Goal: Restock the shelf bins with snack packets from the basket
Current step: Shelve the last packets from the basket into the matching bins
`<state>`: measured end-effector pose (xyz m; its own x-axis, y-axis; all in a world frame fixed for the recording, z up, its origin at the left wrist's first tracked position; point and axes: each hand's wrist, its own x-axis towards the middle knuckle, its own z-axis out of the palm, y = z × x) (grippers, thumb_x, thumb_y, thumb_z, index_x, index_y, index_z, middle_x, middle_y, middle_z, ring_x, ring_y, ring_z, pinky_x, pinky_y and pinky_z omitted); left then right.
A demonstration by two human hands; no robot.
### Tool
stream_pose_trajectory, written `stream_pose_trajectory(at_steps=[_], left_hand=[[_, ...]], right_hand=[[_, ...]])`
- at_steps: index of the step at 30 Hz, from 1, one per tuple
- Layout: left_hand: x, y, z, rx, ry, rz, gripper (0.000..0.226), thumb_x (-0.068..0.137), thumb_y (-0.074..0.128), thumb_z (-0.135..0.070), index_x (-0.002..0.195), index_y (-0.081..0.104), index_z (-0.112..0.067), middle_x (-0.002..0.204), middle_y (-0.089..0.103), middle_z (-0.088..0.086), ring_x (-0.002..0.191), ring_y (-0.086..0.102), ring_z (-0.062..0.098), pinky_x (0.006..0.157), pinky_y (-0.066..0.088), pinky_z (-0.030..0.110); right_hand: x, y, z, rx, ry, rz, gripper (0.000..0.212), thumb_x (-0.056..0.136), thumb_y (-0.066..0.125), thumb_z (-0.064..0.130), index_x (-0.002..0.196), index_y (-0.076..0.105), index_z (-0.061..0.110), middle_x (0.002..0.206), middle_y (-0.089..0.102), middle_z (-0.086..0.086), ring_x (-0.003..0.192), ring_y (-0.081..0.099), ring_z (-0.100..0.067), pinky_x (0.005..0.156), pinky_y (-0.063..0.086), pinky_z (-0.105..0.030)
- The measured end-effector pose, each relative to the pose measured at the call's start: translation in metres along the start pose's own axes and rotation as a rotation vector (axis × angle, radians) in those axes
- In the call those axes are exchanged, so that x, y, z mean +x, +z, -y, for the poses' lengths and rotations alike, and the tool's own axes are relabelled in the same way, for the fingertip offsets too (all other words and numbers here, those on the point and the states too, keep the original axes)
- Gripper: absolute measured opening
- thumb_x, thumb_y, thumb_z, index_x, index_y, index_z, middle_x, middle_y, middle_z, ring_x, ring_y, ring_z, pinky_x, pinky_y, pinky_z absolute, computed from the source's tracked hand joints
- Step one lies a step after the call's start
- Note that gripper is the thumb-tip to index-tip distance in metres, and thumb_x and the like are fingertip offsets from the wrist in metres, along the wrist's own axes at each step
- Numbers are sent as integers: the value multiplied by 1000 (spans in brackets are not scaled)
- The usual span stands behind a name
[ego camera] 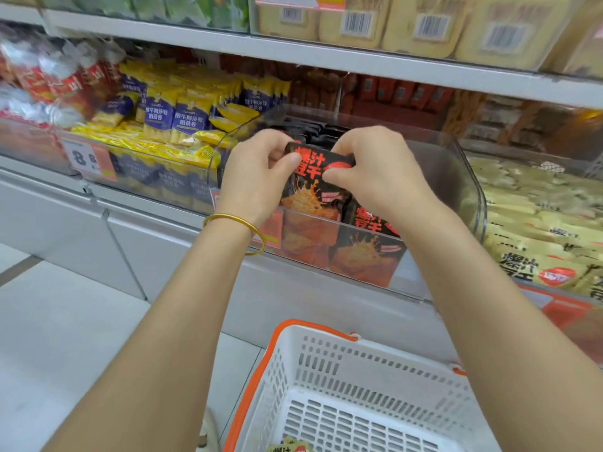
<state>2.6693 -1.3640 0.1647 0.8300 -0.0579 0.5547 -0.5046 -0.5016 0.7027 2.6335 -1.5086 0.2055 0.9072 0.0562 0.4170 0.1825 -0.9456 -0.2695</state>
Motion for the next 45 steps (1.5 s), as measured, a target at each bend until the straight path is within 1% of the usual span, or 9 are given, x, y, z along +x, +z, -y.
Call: stream_pose_trajectory(at_steps=[5, 13, 18, 23, 26, 33, 37, 41, 45], left_hand=[[1, -3, 11, 321, -38, 124, 15, 86, 64, -28, 73, 59, -24, 85, 55, 1, 97, 51, 35, 91, 41, 45], [-7, -1, 2, 728, -5, 129, 27, 90, 59, -32, 114, 65, -19, 112, 47, 11, 112, 37, 33, 88, 32, 41], [-19, 0, 5, 758, 46, 120, 27, 89, 60, -30, 112, 67, -18, 108, 46, 9, 108, 38, 32, 83, 31, 38], [-48, -11, 5, 492, 97, -88, 15, 79, 70, -23, 93, 64, -18, 94, 55, 7, 94, 47, 33, 80, 34, 37], [-80, -5, 5, 464, 93, 167, 9, 80, 66, -25, 87, 61, -22, 90, 58, 2, 96, 51, 29, 85, 37, 37], [-147, 29, 6, 813, -20, 1070, 33, 93, 51, -35, 122, 56, -17, 126, 54, 8, 122, 44, 28, 96, 40, 35], [-157, 46, 7, 873, 35, 1139, 36, 96, 47, -33, 128, 51, -17, 130, 52, 8, 124, 42, 27, 92, 41, 36], [-156, 57, 11, 891, 56, 1163, 31, 97, 45, -30, 125, 52, -18, 126, 53, 7, 121, 43, 26, 85, 41, 36], [-156, 65, 14, 906, 88, 1180, 27, 98, 43, -27, 122, 53, -18, 123, 54, 4, 118, 44, 25, 76, 35, 32]], right_hand=[[0, 15, 3, -115, -14, 107, 17, 83, 69, 26, 87, 67, 9, 86, 64, -7, 86, 59, -31, 74, 51, -38], [2, 22, 12, -306, -15, 154, 37, 81, 68, 15, 58, 39, 13, 61, 42, -1, 71, 51, -30, 54, 32, -29], [-4, 28, 14, -303, -10, 191, 34, 83, 65, 17, 60, 41, 16, 63, 44, 2, 76, 47, -30, 69, 30, -31], [-43, 1, 3, -73, 3, -178, 10, 84, 66, 28, 92, 64, 23, 92, 67, 4, 99, 49, -24, 80, 41, -36], [-89, 11, -9, 212, 41, -310, 9, 78, 70, 19, 82, 64, 24, 81, 65, 9, 84, 52, -17, 72, 43, -33], [-207, 189, -60, 200, 370, 645, 12, 90, 55, 14, 95, 65, 18, 92, 63, 3, 94, 61, -20, 77, 49, -32], [-277, 263, -70, 165, 393, 1019, 26, 91, 55, 18, 116, 57, 13, 118, 59, -4, 105, 57, -23, 84, 47, -32], [-313, 292, -61, 95, 335, 1083, 10, 86, 62, 21, 82, 58, 13, 99, 58, -10, 93, 59, -28, 79, 53, -40], [-337, 295, -55, -108, 129, 1168, 9, 88, 58, 12, 95, 53, 12, 97, 55, -8, 99, 58, -28, 76, 50, -37]])
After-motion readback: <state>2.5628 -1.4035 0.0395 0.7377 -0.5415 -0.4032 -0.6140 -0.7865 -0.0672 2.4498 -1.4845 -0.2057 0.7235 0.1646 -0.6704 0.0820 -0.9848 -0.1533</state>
